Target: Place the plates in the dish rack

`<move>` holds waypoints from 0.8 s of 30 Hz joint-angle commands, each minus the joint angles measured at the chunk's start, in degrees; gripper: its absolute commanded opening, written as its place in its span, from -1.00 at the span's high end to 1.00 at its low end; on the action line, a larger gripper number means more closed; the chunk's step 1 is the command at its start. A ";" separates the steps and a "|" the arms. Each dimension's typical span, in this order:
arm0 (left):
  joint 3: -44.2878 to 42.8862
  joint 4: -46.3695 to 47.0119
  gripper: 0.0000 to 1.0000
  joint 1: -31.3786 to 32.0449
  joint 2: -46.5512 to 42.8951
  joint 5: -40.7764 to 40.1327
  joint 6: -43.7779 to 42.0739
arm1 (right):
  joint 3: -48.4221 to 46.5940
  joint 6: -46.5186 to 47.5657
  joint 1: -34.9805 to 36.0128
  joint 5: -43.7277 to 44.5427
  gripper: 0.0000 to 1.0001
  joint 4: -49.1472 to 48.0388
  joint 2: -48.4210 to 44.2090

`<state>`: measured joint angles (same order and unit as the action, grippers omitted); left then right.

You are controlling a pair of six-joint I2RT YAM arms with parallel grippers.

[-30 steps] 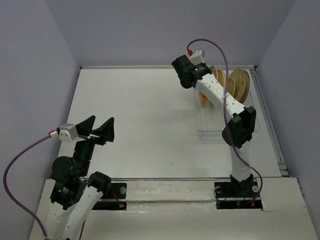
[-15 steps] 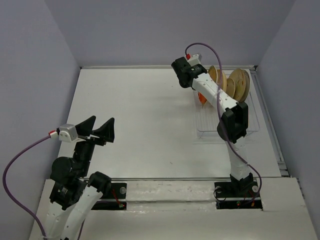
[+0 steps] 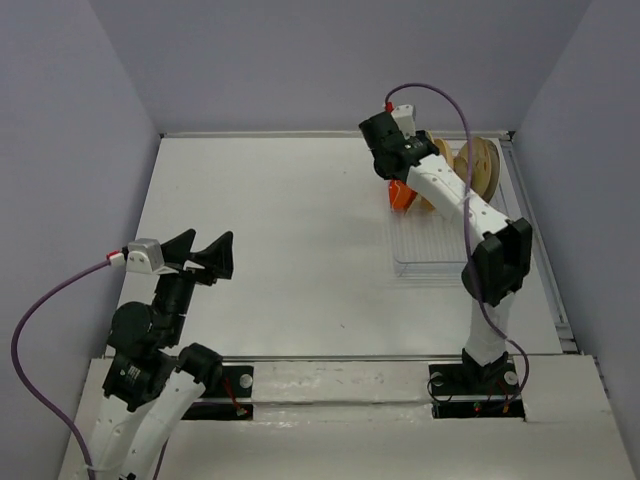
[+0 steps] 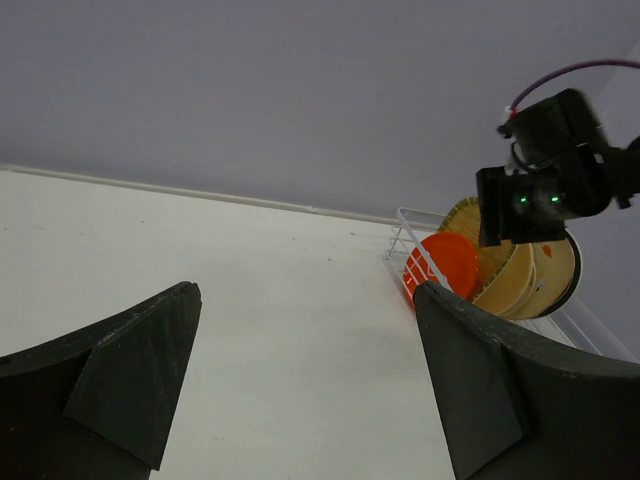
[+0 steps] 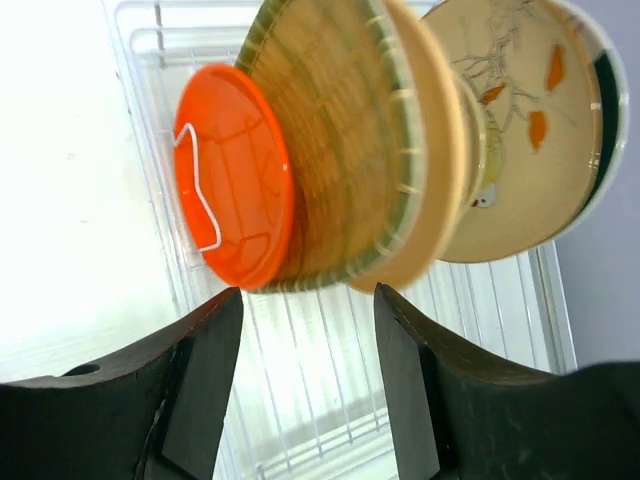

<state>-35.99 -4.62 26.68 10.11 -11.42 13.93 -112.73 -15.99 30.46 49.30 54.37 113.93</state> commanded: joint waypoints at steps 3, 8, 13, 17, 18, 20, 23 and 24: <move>0.13 1.20 -0.98 0.22 2.72 -1.85 -1.45 | 13.91 0.52 -0.05 -14.46 -0.31 -17.52 -22.58; 0.39 2.33 -0.98 0.13 3.08 2.09 -1.81 | 38.68 -0.45 0.48 -36.09 -0.93 -39.71 -52.71; -0.22 1.55 -0.98 0.22 4.04 4.30 -0.58 | 57.24 -2.90 0.48 -46.12 -0.99 -46.55 -77.07; -3.11 0.41 -0.98 0.22 6.32 4.48 -0.14 | 60.95 -4.92 0.48 -43.51 -0.99 -42.34 -88.51; -3.65 0.23 -0.98 0.22 6.50 4.39 -0.22 | 61.57 -5.02 0.48 -42.71 -0.99 -39.98 -91.31; -4.79 0.84 -0.98 0.22 6.68 4.83 -0.22 | 63.84 -5.10 0.48 -40.08 -0.99 -37.07 -93.87; -5.58 1.02 -0.98 0.22 7.38 6.14 -0.22 | 66.31 -5.63 0.48 -39.45 -0.99 -35.83 -95.38; -5.58 0.93 -0.98 0.31 7.47 6.93 0.13 | 67.63 -5.81 0.48 -39.63 -0.99 -35.82 -95.91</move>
<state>-38.52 -6.11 26.68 16.82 -6.98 13.80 -48.90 -20.64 30.50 9.19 15.42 18.33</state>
